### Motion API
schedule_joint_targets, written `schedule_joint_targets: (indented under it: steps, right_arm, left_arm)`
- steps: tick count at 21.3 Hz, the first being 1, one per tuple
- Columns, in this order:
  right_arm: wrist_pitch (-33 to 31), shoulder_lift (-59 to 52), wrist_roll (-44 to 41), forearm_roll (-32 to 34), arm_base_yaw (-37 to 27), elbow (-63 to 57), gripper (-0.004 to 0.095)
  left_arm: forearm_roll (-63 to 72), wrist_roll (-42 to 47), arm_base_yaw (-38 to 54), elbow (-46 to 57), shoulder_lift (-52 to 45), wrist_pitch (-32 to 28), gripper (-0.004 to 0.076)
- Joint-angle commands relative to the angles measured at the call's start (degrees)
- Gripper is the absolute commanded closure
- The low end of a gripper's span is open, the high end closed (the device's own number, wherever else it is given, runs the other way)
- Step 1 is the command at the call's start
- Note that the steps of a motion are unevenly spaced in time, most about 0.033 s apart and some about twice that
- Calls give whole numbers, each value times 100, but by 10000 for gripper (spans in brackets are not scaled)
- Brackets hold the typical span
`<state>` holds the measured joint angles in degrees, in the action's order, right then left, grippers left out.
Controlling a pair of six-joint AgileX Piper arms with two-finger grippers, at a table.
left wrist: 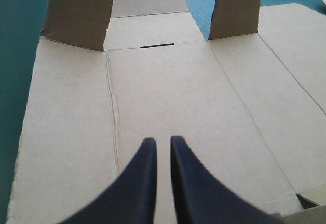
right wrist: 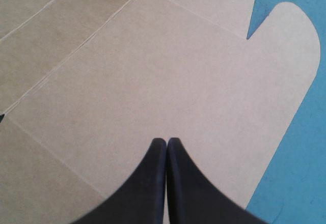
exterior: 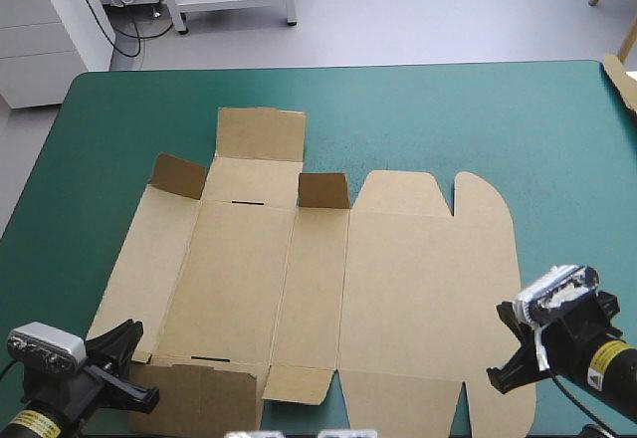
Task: Fold the box
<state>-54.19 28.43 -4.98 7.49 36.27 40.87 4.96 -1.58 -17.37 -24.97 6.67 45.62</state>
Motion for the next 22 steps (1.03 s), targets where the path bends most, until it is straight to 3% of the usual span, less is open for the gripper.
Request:
schedule_joint_targets:
  steps: [1,2,4,9,16,22]
  right_arm:
    - [467,-664,-154,60,-15,-461,924]
    - [537,-901,-163,60,-15,-669,924]
    - [692,-1159,-199,60,-15,-881,924]
    - [1058,-1393,-199,60,-15,-1232,924]
    - [1059,-1393,-177,60,-15,-1232,924]
    - [1059,-1393,-177,-8,-15,-1232,924]
  left_arm:
    - [192,-134,3,-132,97,-428,400]
    - [192,-134,3,-132,97,-428,272]
    - [192,-123,3,-132,97,-428,168]
    - [277,-123,3,-132,97,-439,209]
    - [110,-123,3,-233,485,-366,218]
    - [-45,-123,3,-1557,1816,604,218]
